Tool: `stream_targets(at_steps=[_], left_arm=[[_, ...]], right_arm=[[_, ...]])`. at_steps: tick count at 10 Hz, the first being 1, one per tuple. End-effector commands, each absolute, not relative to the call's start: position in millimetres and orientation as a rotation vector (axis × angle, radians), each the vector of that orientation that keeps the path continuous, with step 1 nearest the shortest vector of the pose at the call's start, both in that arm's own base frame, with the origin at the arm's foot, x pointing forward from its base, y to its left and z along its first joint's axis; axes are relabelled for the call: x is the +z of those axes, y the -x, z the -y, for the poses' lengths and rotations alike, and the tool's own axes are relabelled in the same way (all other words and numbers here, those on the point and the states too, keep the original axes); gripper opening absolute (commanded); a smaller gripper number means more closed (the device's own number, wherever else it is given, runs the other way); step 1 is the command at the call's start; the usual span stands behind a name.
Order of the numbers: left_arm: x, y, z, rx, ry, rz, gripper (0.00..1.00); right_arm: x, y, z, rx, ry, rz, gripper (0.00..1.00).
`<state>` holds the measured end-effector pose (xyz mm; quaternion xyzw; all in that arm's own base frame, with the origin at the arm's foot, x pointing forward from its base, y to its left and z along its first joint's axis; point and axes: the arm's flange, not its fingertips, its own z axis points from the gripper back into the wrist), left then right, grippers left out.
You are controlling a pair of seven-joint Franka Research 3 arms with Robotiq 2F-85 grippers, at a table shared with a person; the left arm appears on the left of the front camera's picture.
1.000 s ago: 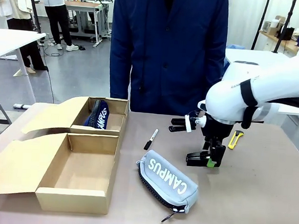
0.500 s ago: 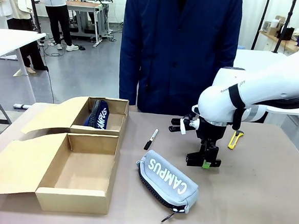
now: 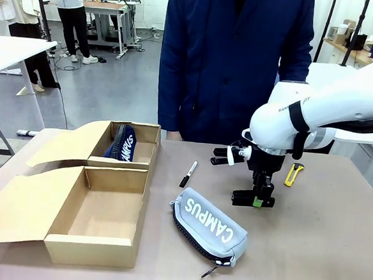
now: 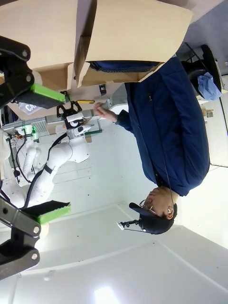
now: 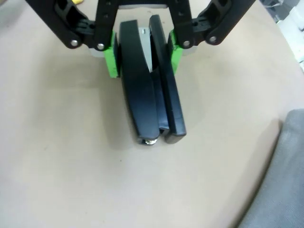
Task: Place items inside the box.
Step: Pick up a Pencil pouch or Stapler and place it inside the Mailer Box closest to the robot.
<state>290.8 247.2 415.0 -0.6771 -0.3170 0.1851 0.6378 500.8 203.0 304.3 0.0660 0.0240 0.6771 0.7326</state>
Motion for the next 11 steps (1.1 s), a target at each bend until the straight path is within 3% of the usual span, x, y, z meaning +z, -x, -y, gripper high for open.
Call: stream_targets(at_steps=[1,2,4,5,6,8,9,11], left_arm=[[416,-289,-246,0.398,1.546,0.741,1.00],[416,-289,-246,0.398,1.546,0.741,1.00],[416,-289,-246,0.398,1.546,0.741,1.00],[416,-289,-246,0.398,1.546,0.741,1.00],[416,-289,-246,0.398,1.546,0.741,1.00],[416,-289,-246,0.398,1.546,0.741,1.00],[416,-289,-246,0.398,1.546,0.741,1.00],[416,-289,-246,0.398,1.546,0.741,1.00]], right_arm=[[313,-487,-197,1.457,-0.137,-0.067,0.00],[327,-470,-194,1.375,-0.129,-0.075,0.00],[372,-420,-193,1.162,-0.331,0.060,0.00],[384,-388,-198,1.111,-0.311,0.058,0.00],[404,-353,-202,1.031,-0.441,0.124,0.00],[433,-287,-224,0.992,-0.897,0.278,0.00],[432,-270,-238,0.997,-1.017,0.160,0.00],[422,-250,-259,1.058,-0.978,0.055,0.00]])
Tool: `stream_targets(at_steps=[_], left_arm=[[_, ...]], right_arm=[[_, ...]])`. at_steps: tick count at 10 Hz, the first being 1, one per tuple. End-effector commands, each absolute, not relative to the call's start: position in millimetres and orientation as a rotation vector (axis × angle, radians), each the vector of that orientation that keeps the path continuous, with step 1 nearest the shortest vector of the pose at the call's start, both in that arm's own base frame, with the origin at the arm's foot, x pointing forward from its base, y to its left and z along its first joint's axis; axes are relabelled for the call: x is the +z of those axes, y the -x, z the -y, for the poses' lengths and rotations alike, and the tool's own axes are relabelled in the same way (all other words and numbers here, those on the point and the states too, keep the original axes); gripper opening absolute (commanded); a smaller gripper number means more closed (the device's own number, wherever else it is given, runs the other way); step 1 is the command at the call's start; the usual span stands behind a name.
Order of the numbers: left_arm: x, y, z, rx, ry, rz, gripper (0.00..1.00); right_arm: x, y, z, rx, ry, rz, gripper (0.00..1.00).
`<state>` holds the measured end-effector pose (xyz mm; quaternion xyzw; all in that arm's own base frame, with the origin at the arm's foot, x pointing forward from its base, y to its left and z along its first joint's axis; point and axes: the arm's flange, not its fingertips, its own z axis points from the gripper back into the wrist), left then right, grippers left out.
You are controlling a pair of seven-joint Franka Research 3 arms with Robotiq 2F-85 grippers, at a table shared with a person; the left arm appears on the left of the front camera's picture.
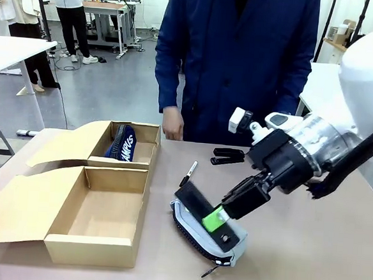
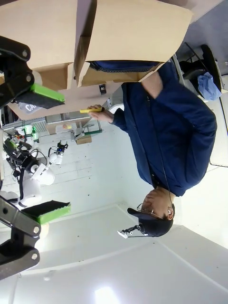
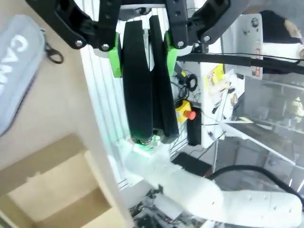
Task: Place items inside the box.
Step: Pick up a Pencil pouch or Stapler and place it inside the Mailer Box closest to the robot.
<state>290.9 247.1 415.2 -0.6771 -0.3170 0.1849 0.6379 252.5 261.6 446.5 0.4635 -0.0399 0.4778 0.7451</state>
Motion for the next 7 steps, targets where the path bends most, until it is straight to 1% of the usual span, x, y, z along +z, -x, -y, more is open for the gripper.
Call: stream_targets(at_steps=[1,2,3,4,5,6,7], left_arm=[[416,-289,-246,0.398,1.546,0.741,1.00],[416,-289,-246,0.398,1.546,0.741,1.00],[416,-289,-246,0.398,1.546,0.741,1.00],[416,-289,-246,0.398,1.546,0.741,1.00],[416,-289,-246,0.398,1.546,0.741,1.00],[416,-289,-246,0.398,1.546,0.741,1.00],[416,-289,-246,0.398,1.546,0.741,1.00]], right_arm=[[414,-247,-266,1.120,-0.924,0.000,0.00],[413,-249,-267,1.128,-0.904,-0.009,0.00],[417,-256,-258,1.084,-0.895,0.027,0.00],[431,-266,-233,1.008,-0.909,0.148,0.00],[444,-276,-192,0.861,-0.925,0.271,0.00],[452,-287,-151,0.719,-0.976,0.335,0.00],[457,-297,-113,0.565,-1.065,0.405,0.00]])
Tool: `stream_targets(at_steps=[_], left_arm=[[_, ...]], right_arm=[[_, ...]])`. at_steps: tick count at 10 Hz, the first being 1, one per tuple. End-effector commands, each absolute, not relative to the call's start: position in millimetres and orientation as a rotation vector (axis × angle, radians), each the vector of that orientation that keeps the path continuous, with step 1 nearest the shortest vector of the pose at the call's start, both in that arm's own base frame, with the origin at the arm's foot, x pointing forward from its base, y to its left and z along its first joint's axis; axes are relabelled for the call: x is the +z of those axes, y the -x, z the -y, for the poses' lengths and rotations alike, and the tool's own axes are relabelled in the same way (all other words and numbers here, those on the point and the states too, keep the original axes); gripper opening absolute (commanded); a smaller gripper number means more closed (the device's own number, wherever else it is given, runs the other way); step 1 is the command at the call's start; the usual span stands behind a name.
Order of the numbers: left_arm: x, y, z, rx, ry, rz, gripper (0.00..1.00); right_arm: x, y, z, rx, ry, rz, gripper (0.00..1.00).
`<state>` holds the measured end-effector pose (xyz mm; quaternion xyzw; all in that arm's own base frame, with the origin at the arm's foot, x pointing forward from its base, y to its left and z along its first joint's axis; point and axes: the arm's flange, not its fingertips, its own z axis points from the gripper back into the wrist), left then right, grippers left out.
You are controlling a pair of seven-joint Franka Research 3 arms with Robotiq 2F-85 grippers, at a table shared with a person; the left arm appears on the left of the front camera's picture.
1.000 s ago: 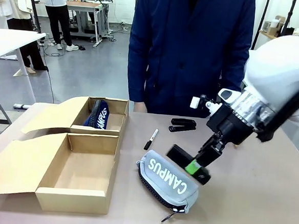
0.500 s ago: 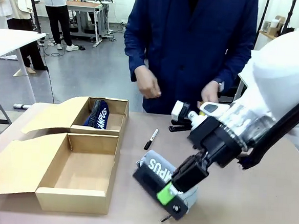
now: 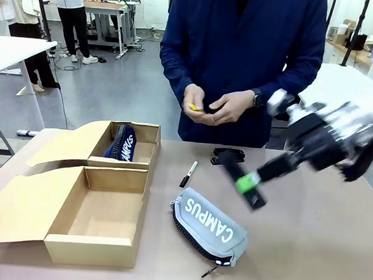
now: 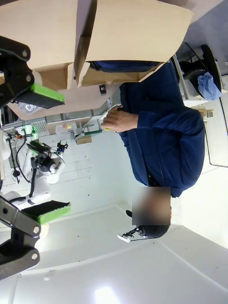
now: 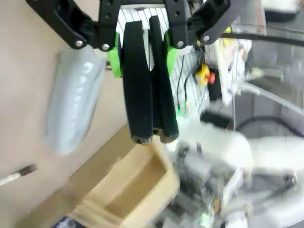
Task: Place items inside the box.
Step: Pick up a Pencil pouch or Stapler and place it inside the Mailer Box closest to the robot.
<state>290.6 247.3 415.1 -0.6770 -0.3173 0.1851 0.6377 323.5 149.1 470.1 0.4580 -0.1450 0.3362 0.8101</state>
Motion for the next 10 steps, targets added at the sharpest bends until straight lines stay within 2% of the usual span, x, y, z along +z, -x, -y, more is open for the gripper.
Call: stream_targets(at_steps=[1,2,5,8,10], left_arm=[[416,-289,-246,0.398,1.546,0.741,1.00],[416,-289,-246,0.398,1.546,0.741,1.00],[416,-289,-246,0.398,1.546,0.741,1.00],[416,-289,-246,0.398,1.546,0.741,1.00],[416,-289,-246,0.398,1.546,0.741,1.00]], right_arm=[[454,-297,-85,0.461,-1.108,0.459,0.00],[450,-294,-58,0.335,-1.130,0.570,0.00],[437,-293,-60,0.337,-1.166,0.549,0.00],[448,-301,-166,0.518,-1.171,0.502,0.00],[440,-309,-264,0.663,-1.147,0.305,0.00]])
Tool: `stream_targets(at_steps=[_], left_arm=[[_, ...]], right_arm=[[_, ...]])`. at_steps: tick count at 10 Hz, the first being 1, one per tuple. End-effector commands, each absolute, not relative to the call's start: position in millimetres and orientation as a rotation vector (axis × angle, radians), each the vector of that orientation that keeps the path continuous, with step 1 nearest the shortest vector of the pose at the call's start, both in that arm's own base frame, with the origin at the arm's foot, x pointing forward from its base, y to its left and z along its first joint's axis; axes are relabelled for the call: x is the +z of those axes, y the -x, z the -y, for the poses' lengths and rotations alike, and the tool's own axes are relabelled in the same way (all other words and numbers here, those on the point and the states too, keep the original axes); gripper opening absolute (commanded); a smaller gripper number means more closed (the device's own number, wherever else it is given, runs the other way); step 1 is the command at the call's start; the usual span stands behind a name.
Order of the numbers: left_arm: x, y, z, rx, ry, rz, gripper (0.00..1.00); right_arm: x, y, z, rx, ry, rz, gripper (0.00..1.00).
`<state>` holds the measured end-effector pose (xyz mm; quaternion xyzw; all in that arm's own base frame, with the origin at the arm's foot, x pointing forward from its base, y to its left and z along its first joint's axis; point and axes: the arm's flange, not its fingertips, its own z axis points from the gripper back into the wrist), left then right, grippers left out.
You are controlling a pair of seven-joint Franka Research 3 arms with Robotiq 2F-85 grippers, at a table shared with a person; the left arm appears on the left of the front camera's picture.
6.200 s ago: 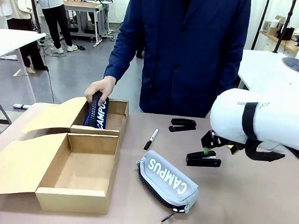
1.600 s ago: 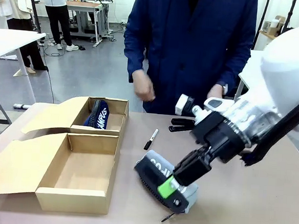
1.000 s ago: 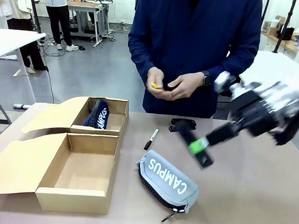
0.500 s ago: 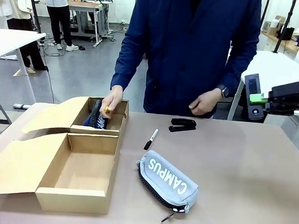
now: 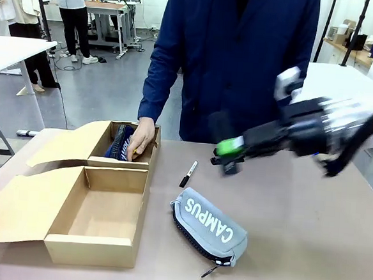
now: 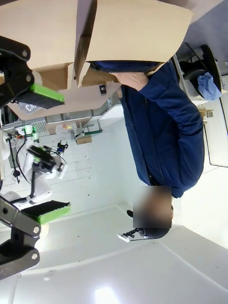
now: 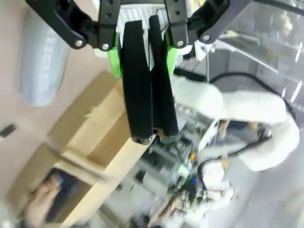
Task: Place items inside the box.
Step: Pick up a Pencil pouch or Stapler and place it inside the Mailer Box closest to the robot.
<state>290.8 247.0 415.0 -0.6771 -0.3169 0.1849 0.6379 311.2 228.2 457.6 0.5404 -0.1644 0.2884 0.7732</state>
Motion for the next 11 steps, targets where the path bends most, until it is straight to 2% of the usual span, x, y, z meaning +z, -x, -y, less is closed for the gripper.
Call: stream_targets(at_steps=[1,2,4,5,6,9,10,11], left_arm=[[416,-289,-246,0.398,1.546,0.741,1.00],[416,-289,-246,0.398,1.546,0.741,1.00],[416,-289,-246,0.398,1.546,0.741,1.00],[416,-289,-246,0.398,1.546,0.741,1.00],[416,-289,-246,0.398,1.546,0.741,1.00],[416,-289,-246,0.398,1.546,0.741,1.00],[416,-289,-246,0.398,1.546,0.741,1.00],[416,-289,-246,0.398,1.546,0.741,1.00]], right_arm=[[424,-306,-316,0.734,-1.122,0.165,0.00],[409,-305,-354,0.744,-1.118,0.151,0.00],[387,-301,-394,0.762,-1.102,0.287,0.00],[389,-308,-381,0.821,-1.091,0.254,0.00],[392,-274,-383,0.770,-1.095,0.172,0.00],[392,-274,-383,0.770,-1.095,0.172,0.00],[385,-283,-387,0.779,-1.089,0.184,0.42],[396,-282,-416,0.687,-1.101,0.180,0.42]])
